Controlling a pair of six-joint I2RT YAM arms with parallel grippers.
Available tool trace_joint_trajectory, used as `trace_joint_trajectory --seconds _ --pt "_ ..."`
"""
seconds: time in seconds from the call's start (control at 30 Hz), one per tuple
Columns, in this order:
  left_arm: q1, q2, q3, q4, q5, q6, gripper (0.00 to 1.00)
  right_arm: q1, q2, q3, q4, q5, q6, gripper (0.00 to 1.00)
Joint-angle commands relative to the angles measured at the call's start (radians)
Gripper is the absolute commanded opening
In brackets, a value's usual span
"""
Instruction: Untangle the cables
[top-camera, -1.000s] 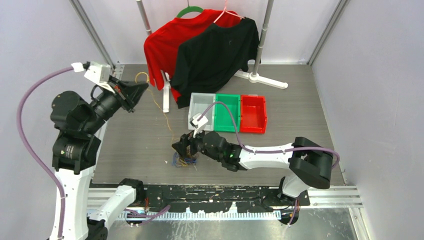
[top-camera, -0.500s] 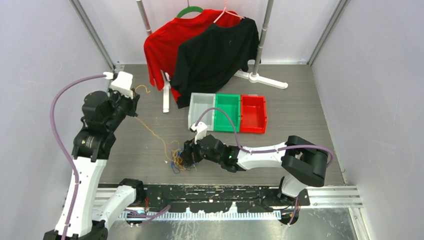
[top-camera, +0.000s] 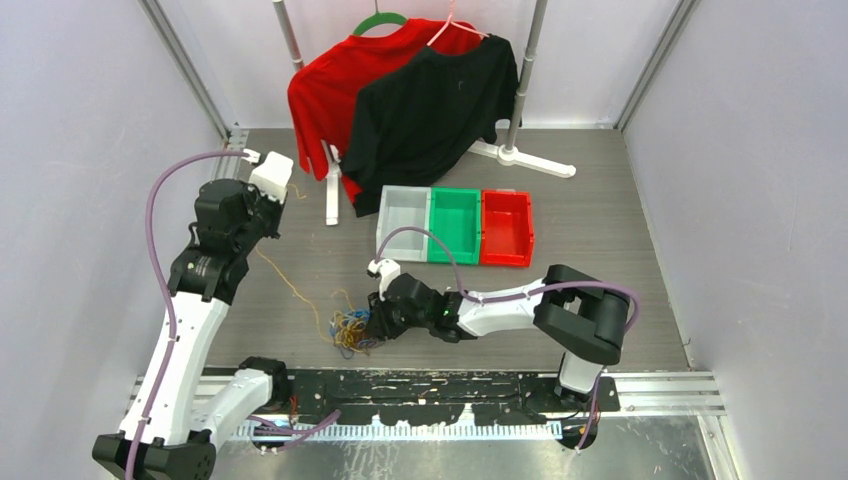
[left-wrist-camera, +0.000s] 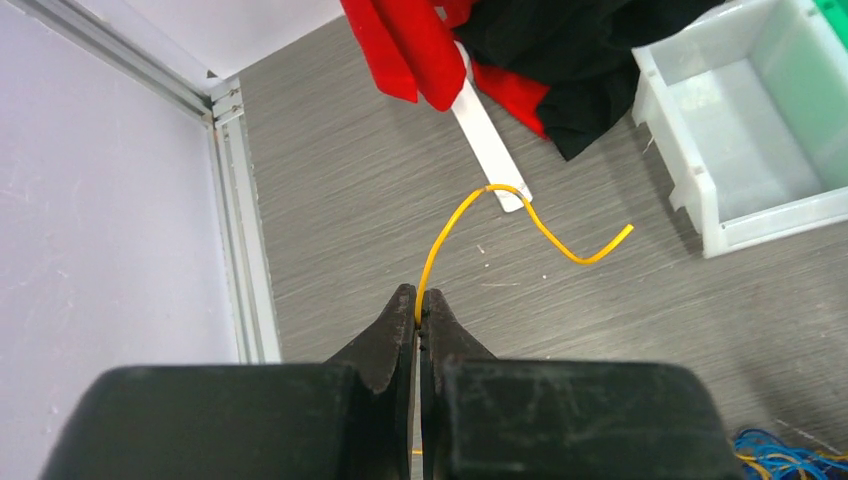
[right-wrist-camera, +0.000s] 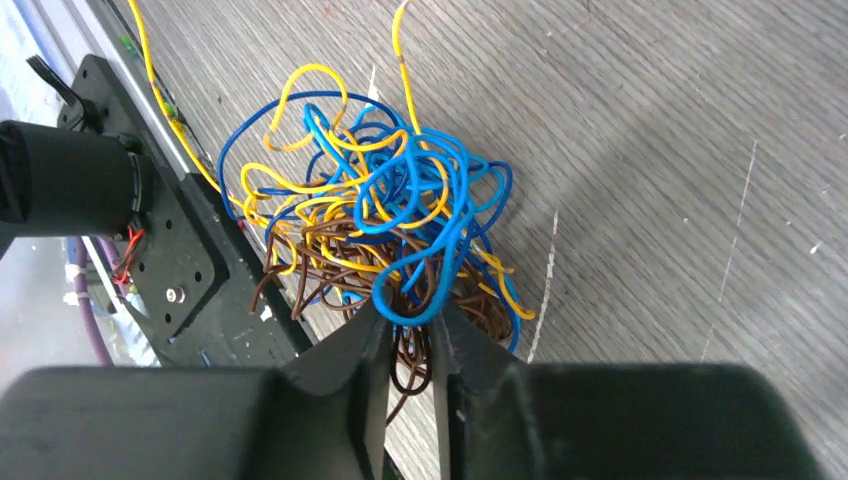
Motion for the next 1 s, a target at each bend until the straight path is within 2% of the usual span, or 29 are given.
trace_joint_trajectory --seconds 0.0,0.07,0.1,0.33,0.57,0.6,0.63,0.67,0.73,0.83,0.97 --pt "0.002 -0.009 -0.025 0.067 -0.028 0.097 0.00 -0.002 -0.046 0.033 -0.001 0.018 0.013 0.15" --pt "0.005 -0.005 -0.050 0.087 -0.055 0.142 0.00 -0.004 -0.108 0.011 -0.031 0.077 0.004 0.02" --pt "0.012 -0.003 -0.065 0.101 -0.065 0.160 0.00 -0.007 -0.146 -0.005 -0.047 0.111 0.003 0.01" --pt "0.147 0.057 -0.149 0.175 -0.043 0.196 0.00 -0.012 -0.435 -0.132 -0.160 0.322 0.009 0.01" --pt "0.262 0.131 -0.254 0.213 -0.004 0.244 0.00 -0.012 -0.625 -0.208 -0.206 0.396 0.003 0.01" --pt "0.263 0.144 -0.260 0.186 0.009 0.251 0.04 -0.012 -0.626 -0.200 -0.212 0.392 -0.004 0.01" --pt "0.264 0.159 -0.258 0.139 0.038 0.254 0.13 -0.012 -0.625 -0.190 -0.216 0.383 -0.010 0.01" --pt "0.263 0.168 -0.248 0.060 0.079 0.247 0.35 -0.011 -0.617 -0.178 -0.218 0.373 -0.019 0.01" --pt "0.263 0.174 -0.206 -0.087 0.232 0.235 0.64 -0.011 -0.591 -0.152 -0.211 0.335 -0.032 0.01" --pt "0.263 0.154 -0.113 -0.379 0.543 0.307 0.75 -0.011 -0.531 -0.105 -0.195 0.297 -0.063 0.01" --pt "0.263 0.115 0.016 -0.600 0.852 0.373 0.76 -0.011 -0.470 -0.054 -0.142 0.237 -0.103 0.01"
